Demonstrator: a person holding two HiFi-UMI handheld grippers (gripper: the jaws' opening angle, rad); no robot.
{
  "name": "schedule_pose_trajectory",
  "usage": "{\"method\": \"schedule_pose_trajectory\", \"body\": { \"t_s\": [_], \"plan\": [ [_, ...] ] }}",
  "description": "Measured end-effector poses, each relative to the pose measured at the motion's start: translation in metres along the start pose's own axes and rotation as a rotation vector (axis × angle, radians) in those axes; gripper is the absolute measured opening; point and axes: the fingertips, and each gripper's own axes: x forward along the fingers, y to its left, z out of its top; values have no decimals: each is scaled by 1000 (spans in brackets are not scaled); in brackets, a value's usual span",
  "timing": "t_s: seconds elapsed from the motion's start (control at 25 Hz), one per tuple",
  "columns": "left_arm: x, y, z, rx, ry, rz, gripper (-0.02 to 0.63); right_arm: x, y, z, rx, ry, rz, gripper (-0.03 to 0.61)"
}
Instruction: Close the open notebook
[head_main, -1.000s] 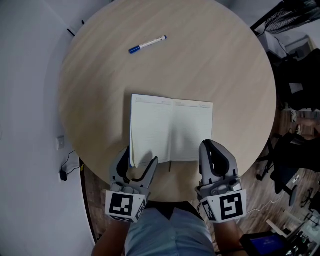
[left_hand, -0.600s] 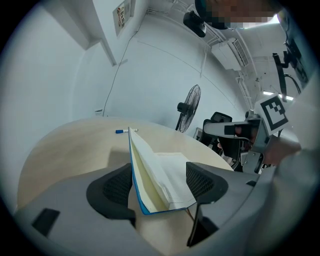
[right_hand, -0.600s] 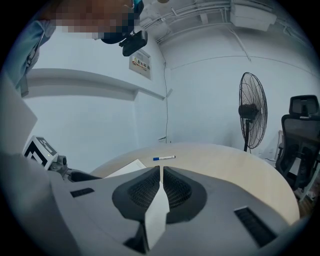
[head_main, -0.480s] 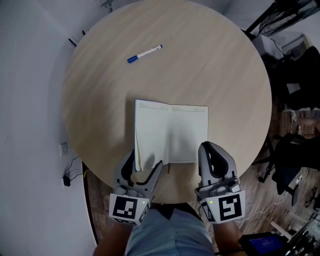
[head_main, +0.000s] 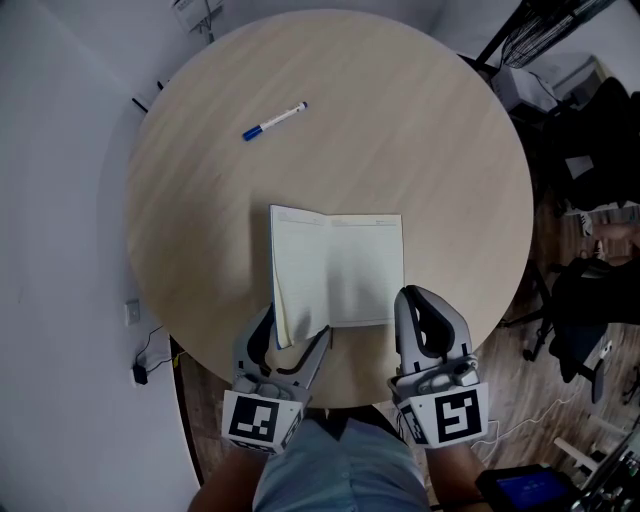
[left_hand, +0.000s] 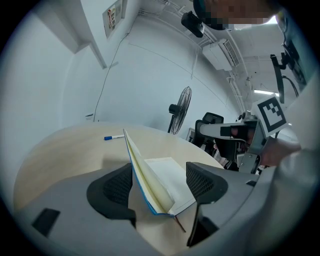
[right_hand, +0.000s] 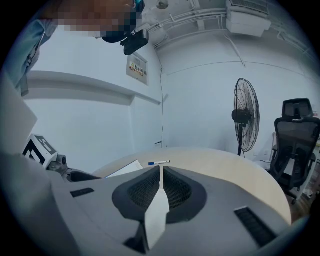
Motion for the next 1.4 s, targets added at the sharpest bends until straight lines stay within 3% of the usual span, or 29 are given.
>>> {"method": "schedule_pose_trajectory", "body": {
  "t_s": [0.36,1.4],
  "plan": [
    [7,-27,12,28,-25,-64,337,-12,-11,5,12,-23,-29,49],
    [40,-91,9,111,24,-233,337,-53,-64,-9,74,-37,-173,49]
  ]
}}
